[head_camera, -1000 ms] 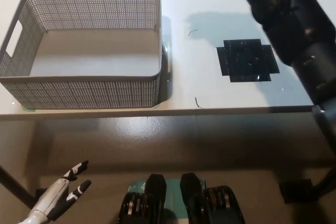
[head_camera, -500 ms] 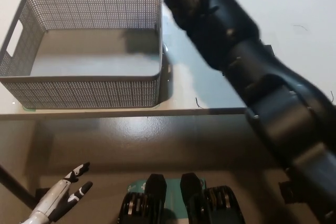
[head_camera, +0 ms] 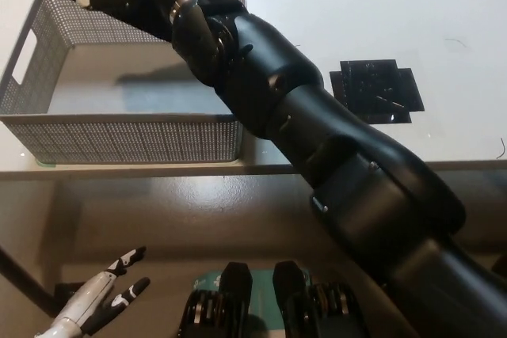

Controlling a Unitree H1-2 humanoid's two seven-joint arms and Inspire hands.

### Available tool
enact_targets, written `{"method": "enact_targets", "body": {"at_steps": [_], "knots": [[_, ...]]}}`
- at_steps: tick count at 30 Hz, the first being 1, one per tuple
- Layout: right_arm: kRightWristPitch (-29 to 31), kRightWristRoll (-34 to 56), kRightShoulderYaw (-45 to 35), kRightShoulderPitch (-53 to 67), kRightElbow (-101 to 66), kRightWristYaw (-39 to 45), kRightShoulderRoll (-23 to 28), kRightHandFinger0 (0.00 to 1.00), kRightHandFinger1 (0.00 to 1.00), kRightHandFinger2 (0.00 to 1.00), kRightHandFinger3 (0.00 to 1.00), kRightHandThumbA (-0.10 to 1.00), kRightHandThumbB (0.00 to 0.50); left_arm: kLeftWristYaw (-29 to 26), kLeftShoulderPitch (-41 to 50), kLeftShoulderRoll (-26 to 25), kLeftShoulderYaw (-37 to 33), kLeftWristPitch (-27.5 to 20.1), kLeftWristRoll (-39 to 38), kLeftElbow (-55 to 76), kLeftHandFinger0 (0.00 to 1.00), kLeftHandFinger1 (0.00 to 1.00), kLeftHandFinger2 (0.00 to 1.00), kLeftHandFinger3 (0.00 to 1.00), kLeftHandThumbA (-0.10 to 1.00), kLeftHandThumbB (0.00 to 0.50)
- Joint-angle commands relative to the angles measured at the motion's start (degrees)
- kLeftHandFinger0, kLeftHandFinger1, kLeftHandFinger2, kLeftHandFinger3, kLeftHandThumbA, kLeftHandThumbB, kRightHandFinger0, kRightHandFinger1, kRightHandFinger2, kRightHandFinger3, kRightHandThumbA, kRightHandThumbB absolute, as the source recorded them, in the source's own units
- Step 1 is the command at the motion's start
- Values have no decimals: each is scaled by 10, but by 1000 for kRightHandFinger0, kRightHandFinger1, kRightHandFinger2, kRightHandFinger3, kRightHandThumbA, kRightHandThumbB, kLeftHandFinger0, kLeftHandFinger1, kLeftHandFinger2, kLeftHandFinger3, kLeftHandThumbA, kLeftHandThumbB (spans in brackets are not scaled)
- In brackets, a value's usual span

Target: Use the right hand to pick up the pencil case on the right hand side and put it into a grey container on the left side

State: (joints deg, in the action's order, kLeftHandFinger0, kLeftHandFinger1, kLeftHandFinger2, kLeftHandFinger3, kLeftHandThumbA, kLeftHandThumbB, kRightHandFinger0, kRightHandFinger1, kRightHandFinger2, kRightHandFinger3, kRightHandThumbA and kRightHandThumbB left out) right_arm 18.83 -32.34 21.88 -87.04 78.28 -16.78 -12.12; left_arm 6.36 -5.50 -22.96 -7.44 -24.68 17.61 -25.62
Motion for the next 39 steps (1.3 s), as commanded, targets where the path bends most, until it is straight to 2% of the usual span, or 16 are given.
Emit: {"method": "enact_targets", "body": {"at_steps": [1,2,4,5,8,10,11,12,13,14,15,17,22,30,33,39], "knots": [[4,7,2,-26,3,-33,3,0,7,372,311,-100,195,1,-17,-17,3,-19,-1,14,1000,1000,1000,1000,1000,406],[2,9,1,-26,5,-30,4,0,50,510,392,-100,182,2,-18,-17,3,-22,-4,12,1000,1000,1000,1000,989,399],[-2,13,-2,-28,9,-26,6,0,136,630,586,-100,172,7,-20,-17,3,-21,-11,13,1000,1000,1000,1000,969,393],[-6,16,-4,-29,11,-21,8,0,178,663,664,-100,161,10,-20,-17,4,-22,-16,13,1000,1000,1000,1000,955,392],[-5,22,-9,-28,12,-21,14,0,238,675,743,-100,153,15,-21,-17,5,-20,-25,16,1000,1000,1000,1000,926,385],[-14,17,-6,-27,14,-31,17,32,326,702,774,-56,185,12,-23,-17,4,-21,-19,17,1000,1000,1000,1000,938,391],[-28,14,-3,-29,15,-21,18,150,392,691,846,225,212,12,-23,-17,4,-20,-19,17,1000,1000,1000,1000,939,391],[-61,8,4,-36,19,9,20,300,538,766,960,423,263,14,-23,-16,5,-15,-21,20,1000,1000,1000,1000,938,398],[-80,7,7,-40,21,42,21,564,800,976,1000,626,319,17,-22,-16,6,-12,-24,22,1000,1000,1000,1000,932,404],[-80,7,7,-40,21,42,21,777,945,1000,1000,689,324,17,-22,-16,6,-12,-24,22,1000,1000,1000,1000,930,405],[-92,4,14,-44,21,71,24,1000,1000,1000,1000,826,344,18,-24,-16,5,-12,-24,21,1000,1000,1000,1000,933,405],[-115,2,21,-46,22,106,25,1000,1000,1000,1000,987,425,21,-24,-17,6,-13,-28,23,1000,1000,1000,1000,934,398],[-131,3,28,-45,15,133,29,1000,1000,1000,1000,1000,498,22,-27,-18,5,-11,-26,22,1000,1000,1000,1000,955,409],[-127,5,29,-42,3,129,39,1000,1000,1000,1000,1000,498,25,-29,-17,8,-9,-27,21,1000,1000,1000,1000,957,413],[-127,8,26,-41,-1,126,42,1000,1000,1000,1000,1000,464,24,-27,-17,8,-3,-22,28,1000,1000,1000,1000,964,414],[-127,0,31,-38,-18,120,62,1000,1000,1000,1000,1000,482,28,-31,-17,7,-4,-27,19,1000,1000,1000,1000,961,417]]}}
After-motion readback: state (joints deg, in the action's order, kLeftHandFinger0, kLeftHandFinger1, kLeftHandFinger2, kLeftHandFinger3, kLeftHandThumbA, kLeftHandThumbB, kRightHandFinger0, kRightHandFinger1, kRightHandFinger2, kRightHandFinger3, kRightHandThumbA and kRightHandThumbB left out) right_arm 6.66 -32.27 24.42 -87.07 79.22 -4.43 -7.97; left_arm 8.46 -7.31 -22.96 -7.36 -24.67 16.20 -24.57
